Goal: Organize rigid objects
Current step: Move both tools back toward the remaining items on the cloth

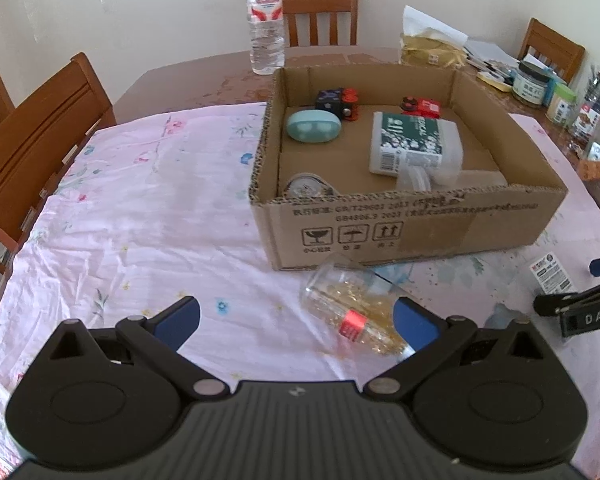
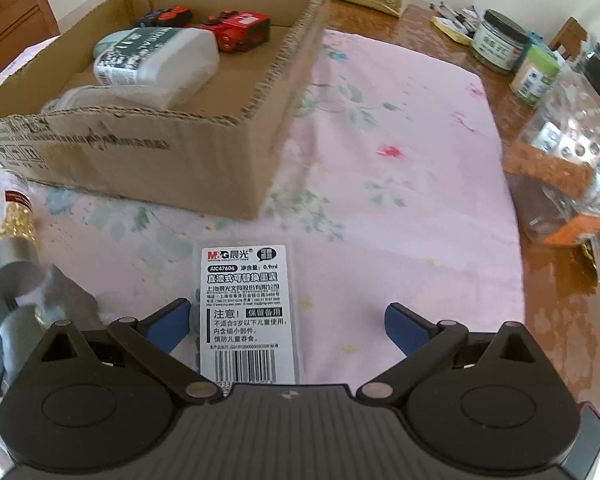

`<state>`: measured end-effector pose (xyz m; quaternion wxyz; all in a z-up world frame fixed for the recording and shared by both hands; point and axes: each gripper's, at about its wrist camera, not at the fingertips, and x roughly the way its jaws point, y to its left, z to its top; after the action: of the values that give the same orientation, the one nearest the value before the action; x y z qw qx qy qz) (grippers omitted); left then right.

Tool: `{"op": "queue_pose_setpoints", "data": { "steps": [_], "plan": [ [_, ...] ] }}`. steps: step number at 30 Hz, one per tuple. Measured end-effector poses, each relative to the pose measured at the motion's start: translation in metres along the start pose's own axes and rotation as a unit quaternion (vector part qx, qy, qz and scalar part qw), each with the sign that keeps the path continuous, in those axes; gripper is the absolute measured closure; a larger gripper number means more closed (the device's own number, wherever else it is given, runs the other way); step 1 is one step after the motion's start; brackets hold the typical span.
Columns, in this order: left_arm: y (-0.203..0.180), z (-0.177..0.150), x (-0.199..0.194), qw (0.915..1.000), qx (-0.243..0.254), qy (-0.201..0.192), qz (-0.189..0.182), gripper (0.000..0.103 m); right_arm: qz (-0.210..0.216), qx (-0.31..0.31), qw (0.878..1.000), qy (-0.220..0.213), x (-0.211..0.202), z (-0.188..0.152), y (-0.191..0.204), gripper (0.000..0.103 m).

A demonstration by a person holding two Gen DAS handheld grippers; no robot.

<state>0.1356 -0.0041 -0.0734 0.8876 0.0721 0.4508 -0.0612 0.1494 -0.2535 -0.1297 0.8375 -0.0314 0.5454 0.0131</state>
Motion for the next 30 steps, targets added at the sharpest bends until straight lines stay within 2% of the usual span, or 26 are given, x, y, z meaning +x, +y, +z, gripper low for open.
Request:
{"op": "queue_pose_setpoints", "data": {
  "steps": [10, 14, 19, 25, 30],
  "plan": [
    [-0.013, -0.019, -0.007, 0.9993, 0.030, 0.023, -0.008, 0.001, -0.014, 0.011, 1.000, 0.013, -0.004, -0.010, -0.028, 0.000],
    [-0.019, -0.033, -0.009, 0.9977, 0.044, 0.042, -0.030, 0.001, -0.006, -0.016, 1.000, 0.012, -0.006, -0.012, -0.019, 0.000],
    [-0.032, -0.052, -0.009, 0.9932, 0.074, 0.073, -0.053, 0.001, 0.000, -0.012, 1.000, 0.013, -0.006, -0.013, -0.022, 0.000],
    [-0.039, -0.069, -0.004, 0.9905, 0.101, 0.090, -0.027, 0.000, -0.008, -0.021, 1.000, 0.014, -0.007, -0.016, -0.031, 0.000],
    [-0.024, -0.072, -0.006, 0.9916, 0.085, 0.094, -0.024, 0.000, -0.017, -0.019, 1.000, 0.018, -0.009, -0.021, -0.042, 0.000]
  ]
}}
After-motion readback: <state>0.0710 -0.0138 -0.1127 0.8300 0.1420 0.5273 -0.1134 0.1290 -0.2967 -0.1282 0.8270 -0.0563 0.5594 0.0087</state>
